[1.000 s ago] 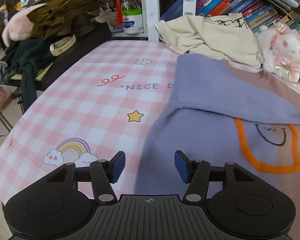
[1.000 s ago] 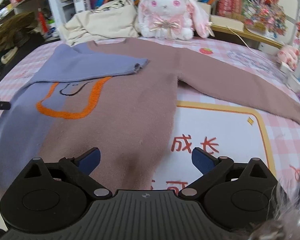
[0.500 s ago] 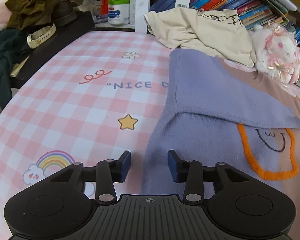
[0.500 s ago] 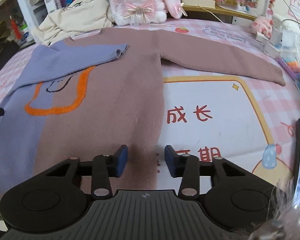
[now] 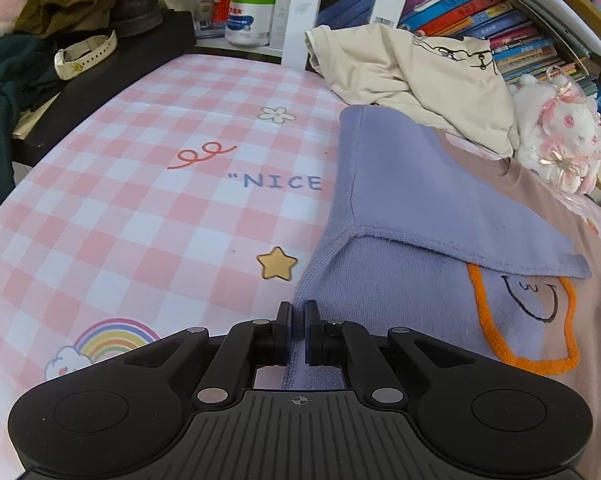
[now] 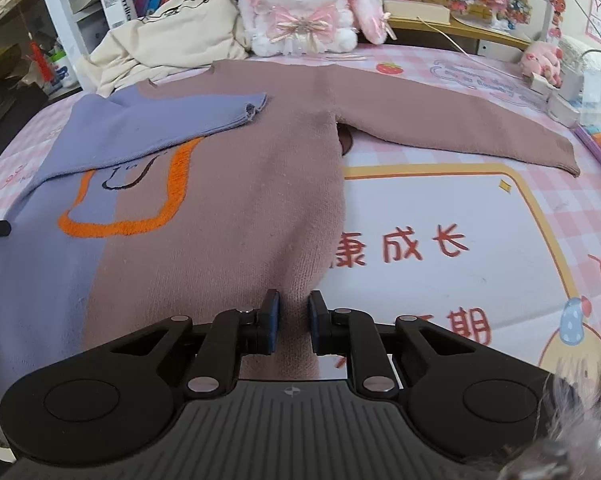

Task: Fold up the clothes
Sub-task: 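Grasp the lavender side edge of the sweater with the left gripper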

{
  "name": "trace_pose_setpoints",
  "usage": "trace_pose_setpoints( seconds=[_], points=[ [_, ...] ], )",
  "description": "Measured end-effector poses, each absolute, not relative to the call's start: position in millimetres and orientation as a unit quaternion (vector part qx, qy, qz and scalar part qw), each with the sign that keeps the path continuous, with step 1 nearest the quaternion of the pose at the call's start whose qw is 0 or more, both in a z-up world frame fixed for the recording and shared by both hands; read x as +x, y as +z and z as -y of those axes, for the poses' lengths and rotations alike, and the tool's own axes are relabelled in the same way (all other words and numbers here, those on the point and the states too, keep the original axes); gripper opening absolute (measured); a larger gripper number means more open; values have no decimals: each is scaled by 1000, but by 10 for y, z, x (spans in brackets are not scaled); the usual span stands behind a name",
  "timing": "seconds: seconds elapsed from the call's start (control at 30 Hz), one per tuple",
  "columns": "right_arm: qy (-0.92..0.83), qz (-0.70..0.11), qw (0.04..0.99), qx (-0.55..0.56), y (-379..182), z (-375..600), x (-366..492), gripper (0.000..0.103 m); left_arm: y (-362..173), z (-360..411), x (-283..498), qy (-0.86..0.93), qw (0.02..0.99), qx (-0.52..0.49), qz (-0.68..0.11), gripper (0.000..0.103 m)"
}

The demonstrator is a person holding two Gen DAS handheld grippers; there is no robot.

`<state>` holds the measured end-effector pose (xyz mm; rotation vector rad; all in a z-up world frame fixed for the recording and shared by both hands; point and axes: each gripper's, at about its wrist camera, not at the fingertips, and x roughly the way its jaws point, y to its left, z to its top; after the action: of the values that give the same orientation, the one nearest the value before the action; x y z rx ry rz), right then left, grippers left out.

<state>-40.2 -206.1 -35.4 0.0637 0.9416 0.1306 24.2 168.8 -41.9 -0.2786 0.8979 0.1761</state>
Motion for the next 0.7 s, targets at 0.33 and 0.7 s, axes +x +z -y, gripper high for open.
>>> trace_pose_setpoints(
  seconds=[0.33,0.7],
  points=[
    [53,-451,890,34,-362,1976,-400,15,-423,-1755,248,72,891,-123,-431,5],
    [39,-448,892,41,-370,1952,-433,16,-422,-1785,232,64,894,-120,-428,8]
  ],
)
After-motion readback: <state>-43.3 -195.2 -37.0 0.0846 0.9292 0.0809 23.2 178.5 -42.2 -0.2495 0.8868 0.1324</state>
